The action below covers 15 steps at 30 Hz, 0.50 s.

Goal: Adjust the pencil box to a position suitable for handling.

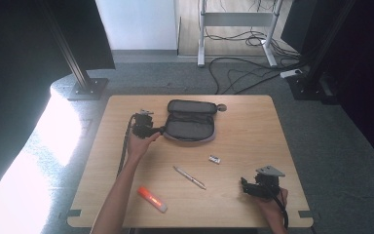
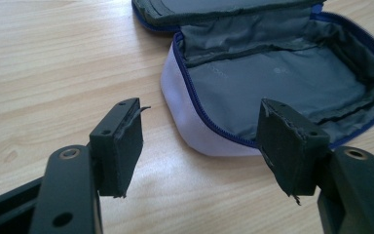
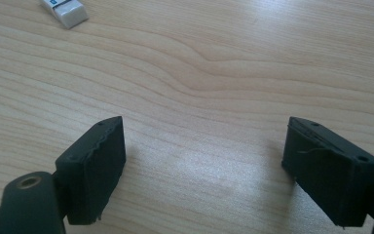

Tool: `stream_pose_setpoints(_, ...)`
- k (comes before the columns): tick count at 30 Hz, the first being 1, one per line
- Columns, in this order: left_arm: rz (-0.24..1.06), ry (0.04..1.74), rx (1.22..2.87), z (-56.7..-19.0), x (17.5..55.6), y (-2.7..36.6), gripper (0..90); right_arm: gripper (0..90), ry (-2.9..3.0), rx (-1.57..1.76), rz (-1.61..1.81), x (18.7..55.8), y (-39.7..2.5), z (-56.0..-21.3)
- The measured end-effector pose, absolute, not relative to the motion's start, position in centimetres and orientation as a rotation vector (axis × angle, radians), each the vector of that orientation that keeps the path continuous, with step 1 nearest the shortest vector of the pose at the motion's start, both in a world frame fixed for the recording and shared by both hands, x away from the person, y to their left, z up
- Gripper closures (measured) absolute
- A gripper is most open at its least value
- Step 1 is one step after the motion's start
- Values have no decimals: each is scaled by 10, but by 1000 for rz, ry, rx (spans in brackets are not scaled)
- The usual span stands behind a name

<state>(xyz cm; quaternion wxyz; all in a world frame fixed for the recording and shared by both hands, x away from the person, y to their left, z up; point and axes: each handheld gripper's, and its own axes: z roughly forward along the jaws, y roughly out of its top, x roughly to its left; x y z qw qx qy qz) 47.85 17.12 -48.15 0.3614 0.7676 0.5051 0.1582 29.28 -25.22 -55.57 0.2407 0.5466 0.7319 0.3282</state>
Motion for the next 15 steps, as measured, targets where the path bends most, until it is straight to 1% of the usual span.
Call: stream_pose_setpoints(15,374,1304,1948,-496,491,162,364,157,2001,1496,898,293,-252,-556)
